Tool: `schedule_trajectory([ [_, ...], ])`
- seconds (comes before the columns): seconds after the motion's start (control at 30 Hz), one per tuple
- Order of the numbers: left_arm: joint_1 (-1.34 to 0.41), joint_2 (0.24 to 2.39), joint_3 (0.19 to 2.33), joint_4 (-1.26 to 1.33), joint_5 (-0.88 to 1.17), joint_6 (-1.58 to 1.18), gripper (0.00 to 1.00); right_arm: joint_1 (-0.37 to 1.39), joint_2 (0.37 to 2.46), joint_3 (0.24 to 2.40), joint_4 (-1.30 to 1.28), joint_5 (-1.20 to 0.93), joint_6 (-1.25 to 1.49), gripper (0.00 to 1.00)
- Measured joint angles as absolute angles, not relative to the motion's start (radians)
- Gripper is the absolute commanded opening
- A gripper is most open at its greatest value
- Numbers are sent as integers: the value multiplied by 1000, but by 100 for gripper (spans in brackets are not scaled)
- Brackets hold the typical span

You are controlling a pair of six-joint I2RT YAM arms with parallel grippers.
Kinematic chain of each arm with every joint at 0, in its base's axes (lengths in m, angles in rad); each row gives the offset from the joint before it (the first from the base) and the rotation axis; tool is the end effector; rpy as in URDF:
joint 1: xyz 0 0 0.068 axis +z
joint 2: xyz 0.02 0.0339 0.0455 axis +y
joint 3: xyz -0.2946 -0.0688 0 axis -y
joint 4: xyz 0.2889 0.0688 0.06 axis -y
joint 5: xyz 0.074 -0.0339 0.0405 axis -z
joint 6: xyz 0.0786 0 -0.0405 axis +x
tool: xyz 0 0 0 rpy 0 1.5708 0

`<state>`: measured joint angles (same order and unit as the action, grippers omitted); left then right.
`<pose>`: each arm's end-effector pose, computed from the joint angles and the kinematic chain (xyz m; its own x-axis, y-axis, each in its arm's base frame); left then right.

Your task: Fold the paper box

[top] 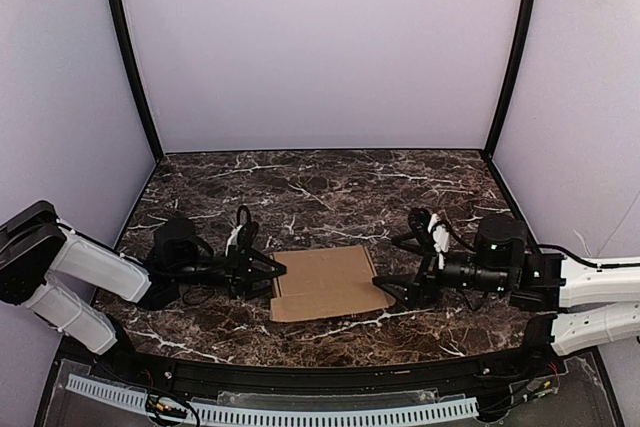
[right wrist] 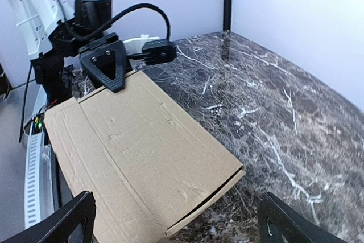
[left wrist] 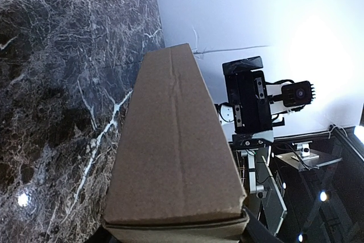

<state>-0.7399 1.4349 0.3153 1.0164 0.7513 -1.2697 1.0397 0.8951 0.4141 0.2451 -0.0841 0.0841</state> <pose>0.1786 -0.2357 0.1580 -0.9720 -0.0577 -0.2278 0.2222 0.0906 -0.9708 0.1299 0.2342 0.2273 -0.1936 -0.1643 -0.9672 -0.8874 0.4497 0.1012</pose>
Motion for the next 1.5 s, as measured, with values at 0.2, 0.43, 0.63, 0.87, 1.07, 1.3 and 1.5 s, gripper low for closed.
schedule_trajectory([
  [0.2, -720, 1355, 356, 926, 891, -1253, 47, 1041, 890, 432, 255, -188, -215, 99],
  [0.43, -676, 1269, 358, 876, 1010, -1250, 47, 1121, 879, 432, 264, -242, -563, 99],
  [0.63, -635, 1213, 358, 870, 1100, -1264, 47, 1248, 848, 432, 277, -152, -818, 99],
  [0.87, -597, 1168, 360, 864, 1162, -1269, 47, 1387, 847, 416, 331, 103, -1043, 99],
  [1.07, -593, 1153, 368, 860, 1200, -1268, 47, 1475, 970, 351, 519, 305, -1282, 99],
  [1.3, -593, 1146, 374, 856, 1230, -1268, 47, 1515, 1084, 320, 756, 430, -1526, 96],
  [1.5, -592, 1145, 374, 839, 1246, -1263, 48, 1530, 1118, 335, 842, 454, -1615, 87],
])
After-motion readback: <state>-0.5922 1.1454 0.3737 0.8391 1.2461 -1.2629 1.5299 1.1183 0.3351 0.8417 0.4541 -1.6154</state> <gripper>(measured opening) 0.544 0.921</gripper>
